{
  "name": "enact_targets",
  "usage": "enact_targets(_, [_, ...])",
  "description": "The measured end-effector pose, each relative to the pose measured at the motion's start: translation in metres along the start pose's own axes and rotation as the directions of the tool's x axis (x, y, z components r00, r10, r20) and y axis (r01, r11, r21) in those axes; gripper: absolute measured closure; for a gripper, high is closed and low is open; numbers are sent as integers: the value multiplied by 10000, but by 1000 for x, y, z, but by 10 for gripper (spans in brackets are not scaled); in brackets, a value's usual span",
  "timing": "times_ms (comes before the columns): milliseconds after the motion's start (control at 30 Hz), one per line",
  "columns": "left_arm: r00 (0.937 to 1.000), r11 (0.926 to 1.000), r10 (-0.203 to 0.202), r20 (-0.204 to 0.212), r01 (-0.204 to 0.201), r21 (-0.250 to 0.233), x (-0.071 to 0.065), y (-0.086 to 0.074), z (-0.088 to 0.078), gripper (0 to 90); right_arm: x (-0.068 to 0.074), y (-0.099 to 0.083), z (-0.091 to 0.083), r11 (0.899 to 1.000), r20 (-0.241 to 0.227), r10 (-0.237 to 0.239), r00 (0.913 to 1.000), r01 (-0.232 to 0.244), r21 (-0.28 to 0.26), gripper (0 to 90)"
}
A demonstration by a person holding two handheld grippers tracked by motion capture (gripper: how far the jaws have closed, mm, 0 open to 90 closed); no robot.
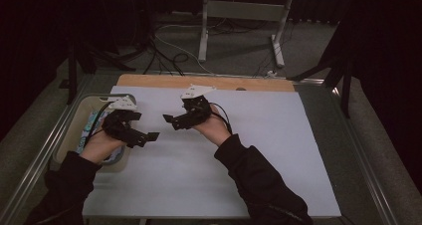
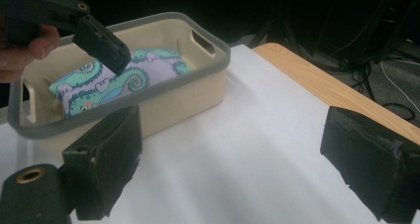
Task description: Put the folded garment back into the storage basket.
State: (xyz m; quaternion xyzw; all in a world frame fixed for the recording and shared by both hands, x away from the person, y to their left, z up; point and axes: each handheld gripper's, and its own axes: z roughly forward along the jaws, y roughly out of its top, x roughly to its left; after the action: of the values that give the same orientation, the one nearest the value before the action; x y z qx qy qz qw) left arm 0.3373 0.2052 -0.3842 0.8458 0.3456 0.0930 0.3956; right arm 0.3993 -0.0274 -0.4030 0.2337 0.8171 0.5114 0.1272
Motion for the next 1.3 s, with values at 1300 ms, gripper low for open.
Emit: enact_targets(1300, [9574,9693,2372,1647,-2444,252,-90,-41,67,0,25,-124,-52,9857,-1081,-685,9918,840,1462,90])
